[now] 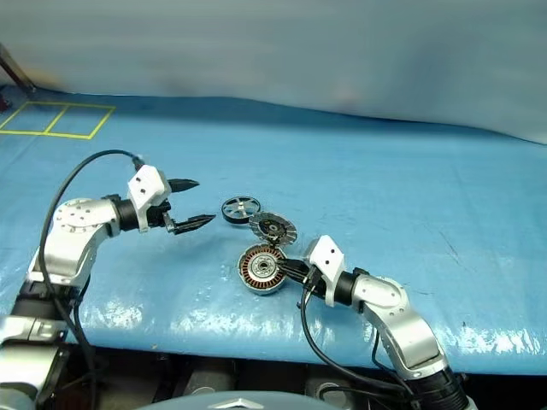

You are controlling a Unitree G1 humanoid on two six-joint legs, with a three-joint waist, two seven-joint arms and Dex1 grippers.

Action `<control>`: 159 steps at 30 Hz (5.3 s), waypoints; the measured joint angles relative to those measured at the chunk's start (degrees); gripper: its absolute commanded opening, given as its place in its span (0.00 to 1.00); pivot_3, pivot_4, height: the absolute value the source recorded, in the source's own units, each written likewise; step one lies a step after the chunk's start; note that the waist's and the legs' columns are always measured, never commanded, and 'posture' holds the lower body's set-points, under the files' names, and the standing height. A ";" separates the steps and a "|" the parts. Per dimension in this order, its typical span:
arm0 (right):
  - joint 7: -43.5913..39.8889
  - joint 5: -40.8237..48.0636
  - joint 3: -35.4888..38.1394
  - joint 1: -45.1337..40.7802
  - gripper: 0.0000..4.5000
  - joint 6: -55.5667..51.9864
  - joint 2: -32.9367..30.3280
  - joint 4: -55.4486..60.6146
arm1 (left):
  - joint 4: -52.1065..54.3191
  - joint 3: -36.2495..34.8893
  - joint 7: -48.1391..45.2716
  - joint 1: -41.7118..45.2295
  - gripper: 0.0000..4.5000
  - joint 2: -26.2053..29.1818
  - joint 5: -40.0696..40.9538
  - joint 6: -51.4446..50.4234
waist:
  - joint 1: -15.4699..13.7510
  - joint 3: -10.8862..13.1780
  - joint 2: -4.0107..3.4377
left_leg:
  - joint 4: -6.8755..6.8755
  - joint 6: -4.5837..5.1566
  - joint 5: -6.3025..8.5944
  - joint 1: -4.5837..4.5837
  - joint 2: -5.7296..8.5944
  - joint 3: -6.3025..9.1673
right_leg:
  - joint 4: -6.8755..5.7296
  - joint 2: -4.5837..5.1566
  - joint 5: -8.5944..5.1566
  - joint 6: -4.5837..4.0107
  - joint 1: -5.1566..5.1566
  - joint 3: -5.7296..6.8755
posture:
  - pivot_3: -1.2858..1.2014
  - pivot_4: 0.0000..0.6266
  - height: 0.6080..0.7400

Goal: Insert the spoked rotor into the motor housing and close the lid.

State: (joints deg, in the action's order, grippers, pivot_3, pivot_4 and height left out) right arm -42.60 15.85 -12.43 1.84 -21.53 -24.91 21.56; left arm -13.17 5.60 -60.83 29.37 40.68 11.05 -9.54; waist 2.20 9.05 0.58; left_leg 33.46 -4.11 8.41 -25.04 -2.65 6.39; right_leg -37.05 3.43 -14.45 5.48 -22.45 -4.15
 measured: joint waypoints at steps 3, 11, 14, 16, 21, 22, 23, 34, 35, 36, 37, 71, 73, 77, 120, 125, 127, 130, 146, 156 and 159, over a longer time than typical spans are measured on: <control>1.93 -0.46 0.40 1.93 0.01 0.36 0.30 0.75 | -14.02 7.62 -8.29 12.65 1.00 0.28 -6.22 0.89 | -0.13 0.03 0.04 | 0.05 0.01 -0.02 -0.16 -0.01 0.13 | -0.11 -0.11 -0.05 0.02 -0.10 0.05 | 0.52 0.24 1.00; 7.63 -1.94 0.55 8.19 0.00 2.25 2.95 2.29 | -42.16 15.13 -14.77 34.10 0.96 -8.08 -16.26 6.18 | 0.10 0.06 0.07 | 0.14 0.03 -0.01 -0.41 0.01 0.16 | -0.07 -0.11 -0.07 0.11 -0.23 0.02 | 0.52 0.24 1.00; 9.36 -2.27 0.61 10.08 0.00 2.41 3.12 3.86 | -48.76 15.30 -14.46 36.64 0.78 -11.31 -18.07 6.95 | 0.25 0.09 0.09 | 0.14 0.03 -0.01 -0.43 0.01 0.18 | -0.13 -0.12 -0.05 0.17 -0.27 0.02 | 0.52 0.24 1.00; 10.33 -2.39 0.78 10.92 0.00 2.43 3.10 4.51 | -51.71 15.55 -14.22 37.69 0.72 -12.56 -19.65 7.81 | 0.28 0.15 0.14 | 0.15 0.03 -0.01 -0.43 0.01 0.20 | -0.17 -0.12 0.06 0.37 -0.28 0.02 | 0.52 0.24 1.00; 11.89 -2.64 1.71 12.18 0.00 2.40 2.81 5.93 | -55.21 17.28 -14.54 39.84 0.72 -13.58 -23.89 10.00 | 0.13 0.22 0.21 | 0.27 0.03 -0.01 -0.46 0.01 0.20 | -0.20 -0.12 0.06 0.36 -0.27 0.01 | 0.52 0.24 1.00; 12.17 -2.70 1.81 12.33 0.00 2.38 2.75 6.15 | -56.01 17.97 -14.73 40.53 0.72 -13.77 -25.06 10.35 | 0.06 0.25 0.24 | 0.31 0.03 -0.01 -0.47 0.01 0.20 | -0.22 -0.12 0.06 0.36 -0.27 0.02 | 0.52 0.24 1.00; 12.48 -2.74 1.83 12.56 0.00 2.33 2.68 6.37 | -56.56 18.85 -14.80 41.37 0.72 -13.99 -26.47 10.54 | -0.03 0.32 0.31 | 0.34 0.03 -0.01 -0.48 0.01 0.21 | -0.26 -0.12 0.06 0.36 -0.27 0.02 | 0.52 0.24 1.00; 10.45 -1.33 3.79 10.33 0.00 -1.71 -2.55 8.50 | -59.29 24.28 -13.29 48.47 0.72 -19.57 -36.42 8.48 | 0.06 0.57 0.48 | 0.52 0.04 -0.01 -0.53 0.05 0.24 | -0.49 -0.12 0.08 0.41 -0.30 -0.01 | 0.52 0.24 1.00; 10.29 -1.22 4.01 9.94 0.00 -2.22 -2.94 8.51 | -59.48 24.30 -13.13 48.47 0.72 -19.95 -36.92 8.31 | 0.05 0.61 0.52 | 0.53 0.04 -0.02 -0.53 0.05 0.24 | -0.64 -0.12 0.05 0.41 -0.35 -0.01 | 0.52 0.24 1.00; 10.12 -1.15 4.01 9.56 0.00 -2.62 -3.25 8.52 | -59.72 24.30 -13.07 48.46 0.72 -20.14 -37.11 8.17 | 0.06 0.62 0.52 | 0.53 0.04 -0.02 -0.53 0.05 0.25 | -0.73 -0.12 0.03 0.40 -0.40 -0.01 | 0.52 0.24 1.00; 10.01 -1.06 4.00 9.28 0.00 -2.92 -3.60 8.53 | -59.96 24.32 -13.02 48.44 0.72 -20.27 -37.46 7.90 | 0.06 0.64 0.50 | 0.52 0.04 -0.02 -0.51 0.05 0.27 | -0.80 -0.13 0.01 0.40 -0.41 0.00 | 0.52 0.24 1.00; 10.26 -1.25 3.85 8.42 0.00 -4.00 -3.64 10.53 | -60.82 23.51 -11.14 43.59 0.01 -21.86 -38.00 11.81 | -0.01 0.65 0.51 | 0.73 0.07 -0.06 -0.41 0.07 0.31 | -0.90 -0.15 0.05 0.49 -0.23 0.00 | 0.52 0.24 1.00; 10.15 -1.32 3.74 8.13 0.00 -3.97 -3.58 10.35 | -60.82 23.11 -10.96 43.36 0.01 -21.44 -37.84 12.68 | 0.00 0.65 0.51 | 0.72 0.07 -0.06 -0.41 0.07 0.31 | -0.91 -0.15 0.05 0.49 -0.23 0.00 | 0.52 0.24 1.00; 10.00 -1.52 3.64 7.39 0.00 -3.84 -3.38 9.90 | -60.82 22.60 -10.73 43.15 0.01 -19.76 -37.70 14.00 | 0.03 0.65 0.51 | 0.73 0.07 -0.06 -0.41 0.06 0.31 | -0.92 -0.15 0.05 0.49 -0.24 0.00 | 0.52 0.24 1.00; 6.04 -3.22 1.51 1.62 0.00 -1.51 -2.61 3.55 | -55.22 24.30 -18.45 42.57 0.30 -11.87 -40.18 15.74 | 0.03 0.66 0.50 | 0.75 0.09 -0.12 -0.40 0.07 0.32 | -1.01 -0.15 0.06 0.51 -0.23 0.00 | 0.52 0.24 1.00; 5.78 -3.41 1.46 1.54 0.00 -1.51 -2.61 3.54 | -54.23 24.50 -18.64 42.24 0.30 -11.87 -40.38 16.35 | -0.01 0.65 0.50 | 0.75 0.09 -0.12 -0.40 0.07 0.32 | -1.02 -0.15 0.07 0.51 -0.23 0.00 | 0.52 0.24 1.00; 5.74 -3.53 1.45 1.54 0.00 -1.51 -2.61 3.55 | -54.03 24.64 -18.85 42.16 0.30 -11.87 -40.38 16.42 | 0.00 0.65 0.50 | 0.75 0.09 -0.12 -0.39 0.06 0.32 | -1.02 -0.15 0.07 0.51 -0.23 0.00 | 0.52 0.24 1.00; 5.72 -3.66 1.45 1.58 0.00 -1.51 -2.60 3.55 | -53.82 24.99 -19.32 42.10 0.30 -11.83 -40.40 16.63 | 0.00 0.65 0.49 | 0.75 0.09 -0.12 -0.38 0.07 0.32 | -1.03 -0.15 0.07 0.51 -0.22 0.00 | 0.52 0.24 1.00; 5.50 -3.96 1.02 1.67 0.00 -1.51 -2.22 3.42 | -53.64 25.35 -21.06 42.12 0.30 -10.60 -40.30 16.62 | 0.03 0.65 0.50 | 0.75 0.10 -0.13 -0.37 0.06 0.32 | -1.05 -0.15 0.06 0.51 -0.22 0.00 | 0.52 0.24 1.00; 5.49 -4.03 1.02 1.68 0.00 -1.51 -2.21 3.43 | -53.51 25.53 -20.43 39.91 0.30 -10.84 -40.36 17.53 | 0.03 0.65 0.50 | 0.77 0.10 -0.14 -0.36 0.07 0.32 | -1.07 -0.15 0.07 0.51 -0.22 0.00 | 0.52 0.24 1.00; 5.53 -4.03 1.02 1.70 0.00 -1.51 -2.21 3.43 | -53.51 25.54 -20.20 39.67 0.22 -10.87 -40.37 17.85 | 0.03 0.65 0.50 | 0.77 0.11 -0.14 -0.36 0.07 0.32 | -1.08 -0.15 0.07 0.51 -0.22 -0.01 | 0.52 0.24 1.00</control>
State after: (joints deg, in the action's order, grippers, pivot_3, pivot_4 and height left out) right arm -37.06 11.82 -11.42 3.55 -23.04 -27.12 24.99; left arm -66.68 31.14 -81.03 69.04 29.82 -29.32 8.30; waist 2.23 9.70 1.08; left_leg 34.23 -4.01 8.27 -25.40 -2.58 6.71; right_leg -38.13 3.28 -14.38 5.99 -22.66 -4.15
